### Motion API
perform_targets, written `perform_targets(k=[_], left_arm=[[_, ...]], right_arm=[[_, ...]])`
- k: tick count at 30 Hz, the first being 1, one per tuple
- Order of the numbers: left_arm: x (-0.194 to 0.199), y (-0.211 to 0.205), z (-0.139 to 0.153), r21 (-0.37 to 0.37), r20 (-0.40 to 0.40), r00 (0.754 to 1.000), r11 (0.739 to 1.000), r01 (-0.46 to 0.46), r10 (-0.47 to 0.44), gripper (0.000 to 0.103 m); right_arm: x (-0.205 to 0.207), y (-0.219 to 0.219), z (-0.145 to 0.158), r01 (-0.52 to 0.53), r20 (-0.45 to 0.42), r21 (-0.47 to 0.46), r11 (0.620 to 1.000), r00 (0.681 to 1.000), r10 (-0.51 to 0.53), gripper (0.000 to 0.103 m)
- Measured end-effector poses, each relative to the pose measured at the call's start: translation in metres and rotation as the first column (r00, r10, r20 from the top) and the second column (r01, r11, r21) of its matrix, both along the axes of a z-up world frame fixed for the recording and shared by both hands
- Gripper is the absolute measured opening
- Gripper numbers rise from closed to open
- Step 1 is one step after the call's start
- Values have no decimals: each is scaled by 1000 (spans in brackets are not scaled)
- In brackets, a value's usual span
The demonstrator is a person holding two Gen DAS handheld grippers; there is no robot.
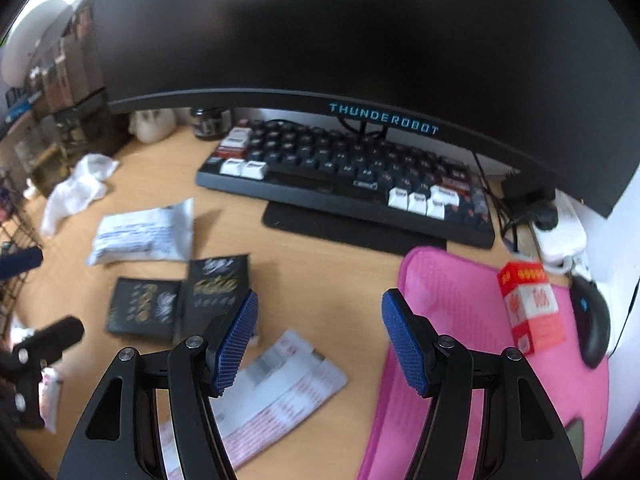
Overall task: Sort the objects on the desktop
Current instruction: 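Move both open grippers back over the desk toward the Face packs, then grasp a Face pack with the left gripper while the right grasps another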
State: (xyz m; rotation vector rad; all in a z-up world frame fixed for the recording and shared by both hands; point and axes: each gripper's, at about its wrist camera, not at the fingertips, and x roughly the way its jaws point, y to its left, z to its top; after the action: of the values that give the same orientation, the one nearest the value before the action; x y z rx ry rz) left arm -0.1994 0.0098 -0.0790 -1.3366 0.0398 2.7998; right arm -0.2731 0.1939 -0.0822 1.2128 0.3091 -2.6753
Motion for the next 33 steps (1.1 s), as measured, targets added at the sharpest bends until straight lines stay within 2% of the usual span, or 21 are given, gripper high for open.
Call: perform_targets(k=[9, 11, 14, 18, 23, 26, 33], left_arm=[[-37, -31, -15, -52, 1, 991, 990, -133, 133, 94], [-41, -28, -20, -53, 16, 994, 992, -112, 112, 94], [-44, -17, -29, -98, 42, 997, 993, -64, 68, 94], [-35, -12, -34, -96, 74, 997, 995, -31, 38, 93], [-2, -5, -34, -105, 118, 993, 994, 43, -31, 93], [22, -3, -36, -88, 144, 988, 993, 75, -62, 93], [65, 11, -12, -66, 78, 987, 987, 148, -142, 93]], right_arm=[[-19, -10, -20, -12, 19, 49, 999, 1000, 12, 63], [-19, -11, -22, -15, 24, 48, 999, 1000, 14, 63], [-17, -13, -24, -25, 32, 46, 999, 999, 24, 64], [-8, -18, -22, -37, 21, 74, 997, 999, 36, 63], [6, -23, -21, -66, 25, 83, 994, 998, 64, 63], [16, -25, -21, -88, 36, 55, 995, 996, 87, 63], [33, -18, -12, -71, 4, 12, 997, 997, 71, 63]])
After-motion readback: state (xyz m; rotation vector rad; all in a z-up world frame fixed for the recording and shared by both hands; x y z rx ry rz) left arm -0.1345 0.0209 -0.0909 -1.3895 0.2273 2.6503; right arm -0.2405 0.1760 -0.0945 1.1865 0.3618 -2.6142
